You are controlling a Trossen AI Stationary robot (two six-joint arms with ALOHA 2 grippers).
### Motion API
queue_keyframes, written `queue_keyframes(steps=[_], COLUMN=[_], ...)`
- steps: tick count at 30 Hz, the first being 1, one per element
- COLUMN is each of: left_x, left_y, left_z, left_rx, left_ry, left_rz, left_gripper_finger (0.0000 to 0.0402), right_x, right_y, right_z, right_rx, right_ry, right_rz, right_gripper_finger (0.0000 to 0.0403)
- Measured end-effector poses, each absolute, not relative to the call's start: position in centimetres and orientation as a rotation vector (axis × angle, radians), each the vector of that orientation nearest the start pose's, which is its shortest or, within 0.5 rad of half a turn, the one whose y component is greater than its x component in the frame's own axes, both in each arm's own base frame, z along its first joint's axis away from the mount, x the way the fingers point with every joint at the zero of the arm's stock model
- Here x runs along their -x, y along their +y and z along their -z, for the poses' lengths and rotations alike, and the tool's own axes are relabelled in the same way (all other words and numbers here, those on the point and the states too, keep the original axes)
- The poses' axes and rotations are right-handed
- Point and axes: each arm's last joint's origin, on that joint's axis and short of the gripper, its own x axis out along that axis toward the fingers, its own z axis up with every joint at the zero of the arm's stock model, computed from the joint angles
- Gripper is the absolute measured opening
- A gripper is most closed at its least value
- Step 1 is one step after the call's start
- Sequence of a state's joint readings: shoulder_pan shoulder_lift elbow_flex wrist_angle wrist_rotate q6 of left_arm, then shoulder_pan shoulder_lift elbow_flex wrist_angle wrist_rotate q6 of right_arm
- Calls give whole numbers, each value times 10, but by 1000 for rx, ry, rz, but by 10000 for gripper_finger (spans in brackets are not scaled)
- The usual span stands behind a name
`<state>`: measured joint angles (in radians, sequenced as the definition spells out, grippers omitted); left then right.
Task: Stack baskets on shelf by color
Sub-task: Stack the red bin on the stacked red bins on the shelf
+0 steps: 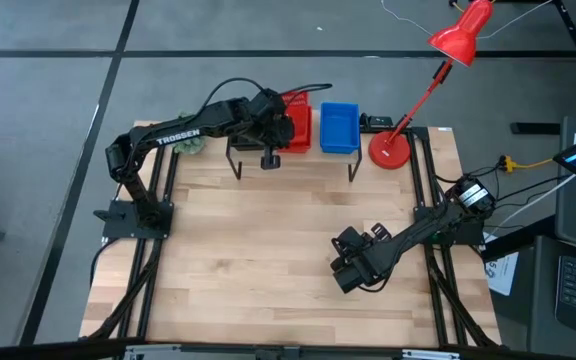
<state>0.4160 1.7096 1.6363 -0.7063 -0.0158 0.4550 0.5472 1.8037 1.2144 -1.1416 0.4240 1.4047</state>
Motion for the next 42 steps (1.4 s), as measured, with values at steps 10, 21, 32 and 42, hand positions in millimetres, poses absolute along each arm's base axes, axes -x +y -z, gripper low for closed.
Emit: queue_keyframes(steps=[10,21,32,42], left_x=[-342,-340,-341,-336], left_y=[151,151,152,148], left_z=[-338,-338,-338,-374], left_rx=[-271,-240,-263,-240], left_ry=[850,860,861,825], left_rz=[-221,-233,-254,-292], left_gripper_finger=[0,22,64,68], right_x=[-265,-264,-264,-264], right_y=[148,148,148,148], right_z=[-181,-181,-181,-181], right_rx=[-328,-328,-328,-328], right_ry=[1198,1199,1198,1199], right_rz=[891,889,890,889], right_gripper_finger=[122,122,122,122])
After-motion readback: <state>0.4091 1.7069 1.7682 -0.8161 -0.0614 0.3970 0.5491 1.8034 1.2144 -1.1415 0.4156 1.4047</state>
